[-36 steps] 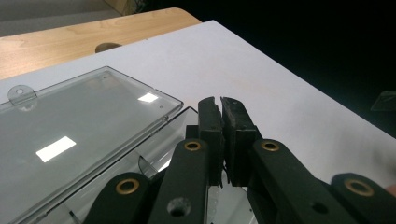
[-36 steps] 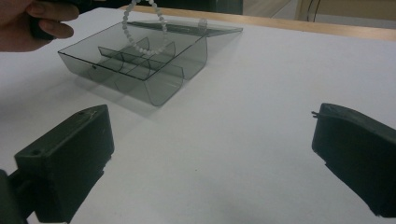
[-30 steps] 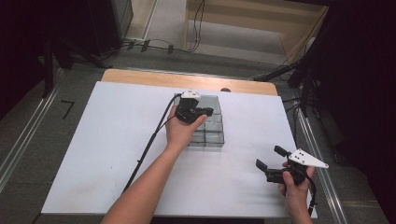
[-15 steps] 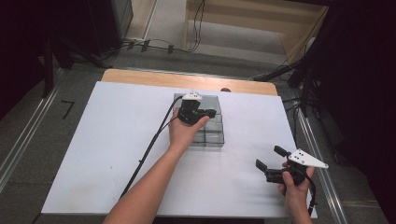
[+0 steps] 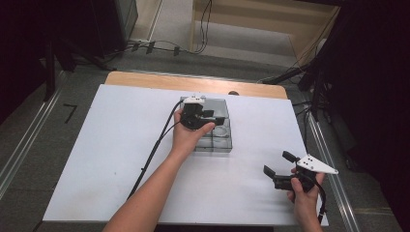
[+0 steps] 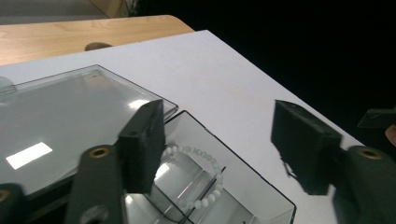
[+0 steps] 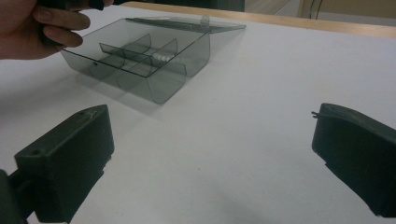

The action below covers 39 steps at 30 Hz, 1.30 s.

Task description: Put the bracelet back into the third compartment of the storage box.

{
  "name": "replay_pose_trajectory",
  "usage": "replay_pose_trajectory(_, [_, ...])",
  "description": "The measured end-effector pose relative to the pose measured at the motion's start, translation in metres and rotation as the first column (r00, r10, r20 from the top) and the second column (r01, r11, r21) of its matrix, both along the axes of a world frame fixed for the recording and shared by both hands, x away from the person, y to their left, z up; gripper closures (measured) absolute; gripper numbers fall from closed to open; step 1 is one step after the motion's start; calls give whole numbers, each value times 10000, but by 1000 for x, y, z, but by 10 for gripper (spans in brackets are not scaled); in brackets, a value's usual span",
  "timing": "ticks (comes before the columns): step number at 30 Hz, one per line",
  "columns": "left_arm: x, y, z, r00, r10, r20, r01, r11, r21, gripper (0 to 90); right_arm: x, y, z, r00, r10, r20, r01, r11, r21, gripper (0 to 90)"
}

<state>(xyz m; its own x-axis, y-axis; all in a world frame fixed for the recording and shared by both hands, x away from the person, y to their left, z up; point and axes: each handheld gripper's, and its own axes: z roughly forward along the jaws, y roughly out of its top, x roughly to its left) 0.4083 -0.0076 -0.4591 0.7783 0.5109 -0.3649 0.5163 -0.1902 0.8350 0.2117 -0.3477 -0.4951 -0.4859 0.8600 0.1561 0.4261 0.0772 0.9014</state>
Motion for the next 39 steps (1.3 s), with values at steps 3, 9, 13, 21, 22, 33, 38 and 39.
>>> replay_pose_trajectory(3, [-2, 9, 1, 9999, 141, 44, -140, 9997, -220, 284, 0, 1, 2, 10000, 41, 1, -41, 9998, 205, 0])
replay_pose_trajectory(9, [-4, 27, 4, 9990, 411, 149, -403, 9980, -485, 208, 0, 4, 4, 10000, 81, 56, -82, 9999, 148, 0])
replay_pose_trajectory(13, [-5, 39, 6, 9976, 674, 178, -663, 9963, -550, 164, 1, 7, 4, 9999, 121, 38, -121, 9999, 104, 0])
replay_pose_trajectory(21, [-6, 62, 9, 9952, 959, 200, -945, 9937, -597, 88, 6, 13, 4, 9996, 280, 40, -280, 9996, -41, 0])
replay_pose_trajectory(22, [-6, 66, 9, 9950, 973, 225, -959, 9938, -561, 79, 6, 14, 5, 9996, 298, 17, -298, 9996, -13, 0])
replay_pose_trajectory(33, [-7, 88, 12, 9944, 1033, 230, -1019, 9932, -566, 4, 16, 23, 12, 9978, 661, -26, -660, 9974, 294, 0])
replay_pose_trajectory(38, [-5, 94, 13, 9947, 1011, 174, -1001, 9937, -509, 0, 24, 28, 16, 9961, 868, -185, -857, 9949, 541, 0])
replay_pose_trajectory(39, [-5, 95, 13, 9947, 1015, 167, -1006, 9937, -487, 0, 25, 30, 17, 9960, 861, -227, -847, 9949, 555, 0])
